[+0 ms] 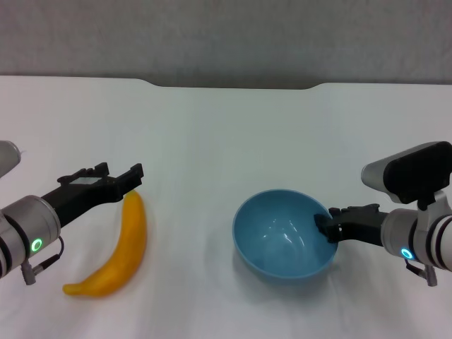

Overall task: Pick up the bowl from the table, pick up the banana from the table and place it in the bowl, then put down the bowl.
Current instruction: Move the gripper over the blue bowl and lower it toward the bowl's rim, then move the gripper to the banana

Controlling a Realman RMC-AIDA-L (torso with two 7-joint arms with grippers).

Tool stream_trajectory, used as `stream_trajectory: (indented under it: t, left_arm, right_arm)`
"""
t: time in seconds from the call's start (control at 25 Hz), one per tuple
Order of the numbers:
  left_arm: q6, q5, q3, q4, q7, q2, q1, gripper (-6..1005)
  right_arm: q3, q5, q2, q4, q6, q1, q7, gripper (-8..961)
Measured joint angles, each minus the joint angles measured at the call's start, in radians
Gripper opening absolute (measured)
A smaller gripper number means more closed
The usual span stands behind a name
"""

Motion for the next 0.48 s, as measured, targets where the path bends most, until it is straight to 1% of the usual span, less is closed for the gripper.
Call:
stream_trajectory:
  t: [0.28,0.48]
  left_arm:
    - [0.003,0.000,0.000,0.004,-0.004,0.000,0.000,735]
    - [-0.002,0.000,0.000,0.005,-0.005,0.003,0.003,735]
  right_arm:
    - [-0.002,-0.002,0.001,-0.002,-0.008,0.000,-0.002,300]
    - [-0.001,0.001,0.002,0.000,-0.028,-0.011,-0.002,136]
